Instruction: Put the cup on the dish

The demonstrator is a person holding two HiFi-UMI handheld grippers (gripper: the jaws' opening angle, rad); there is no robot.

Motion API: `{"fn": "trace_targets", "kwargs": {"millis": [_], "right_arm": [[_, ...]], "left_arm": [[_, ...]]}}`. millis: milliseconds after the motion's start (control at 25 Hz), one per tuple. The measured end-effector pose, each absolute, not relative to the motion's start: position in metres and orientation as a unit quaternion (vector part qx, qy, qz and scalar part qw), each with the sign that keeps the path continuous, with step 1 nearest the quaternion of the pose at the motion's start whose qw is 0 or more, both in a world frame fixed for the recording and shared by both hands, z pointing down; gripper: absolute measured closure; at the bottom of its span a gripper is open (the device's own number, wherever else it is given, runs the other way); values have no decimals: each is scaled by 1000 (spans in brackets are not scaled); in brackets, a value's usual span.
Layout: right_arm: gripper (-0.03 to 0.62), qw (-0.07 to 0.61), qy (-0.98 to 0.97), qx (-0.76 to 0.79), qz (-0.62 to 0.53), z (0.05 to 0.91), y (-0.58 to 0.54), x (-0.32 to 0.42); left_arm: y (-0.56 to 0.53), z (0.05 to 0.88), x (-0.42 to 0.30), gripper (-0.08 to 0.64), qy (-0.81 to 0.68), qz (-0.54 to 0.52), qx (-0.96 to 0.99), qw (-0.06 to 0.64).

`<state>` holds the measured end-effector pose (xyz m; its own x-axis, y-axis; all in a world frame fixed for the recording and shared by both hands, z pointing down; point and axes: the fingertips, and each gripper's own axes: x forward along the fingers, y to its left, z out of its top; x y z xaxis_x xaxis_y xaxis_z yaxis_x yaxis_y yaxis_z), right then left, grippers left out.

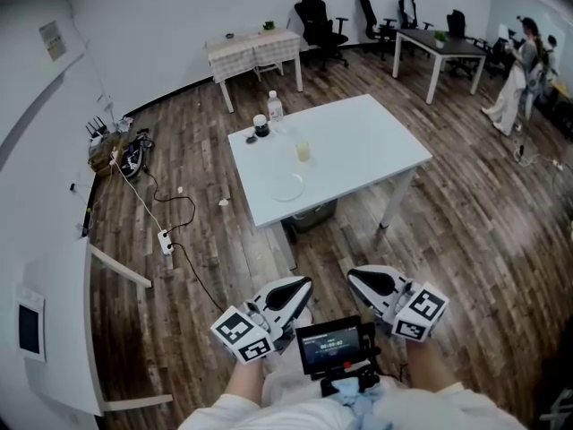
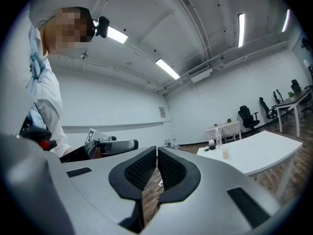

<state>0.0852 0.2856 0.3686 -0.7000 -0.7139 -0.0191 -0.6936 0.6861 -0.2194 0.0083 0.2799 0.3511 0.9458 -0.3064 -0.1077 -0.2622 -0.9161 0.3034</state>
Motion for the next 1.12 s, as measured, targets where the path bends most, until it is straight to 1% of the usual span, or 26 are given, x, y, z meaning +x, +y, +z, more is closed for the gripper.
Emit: {"fn": "trace_targets", "kwargs": {"millis": [280, 840, 1120], "right_arm": [[560, 62, 914, -390, -94, 370, 229, 89], [560, 62, 915, -392, -78, 344, 45, 54], [560, 53, 917, -388, -75, 346, 1, 48]], "left_arm": [[220, 351, -1, 560, -149, -83, 976, 137], [34, 321, -52, 560, -159, -99, 976, 112], [-7, 329, -53, 560, -155, -98, 976, 119]]}}
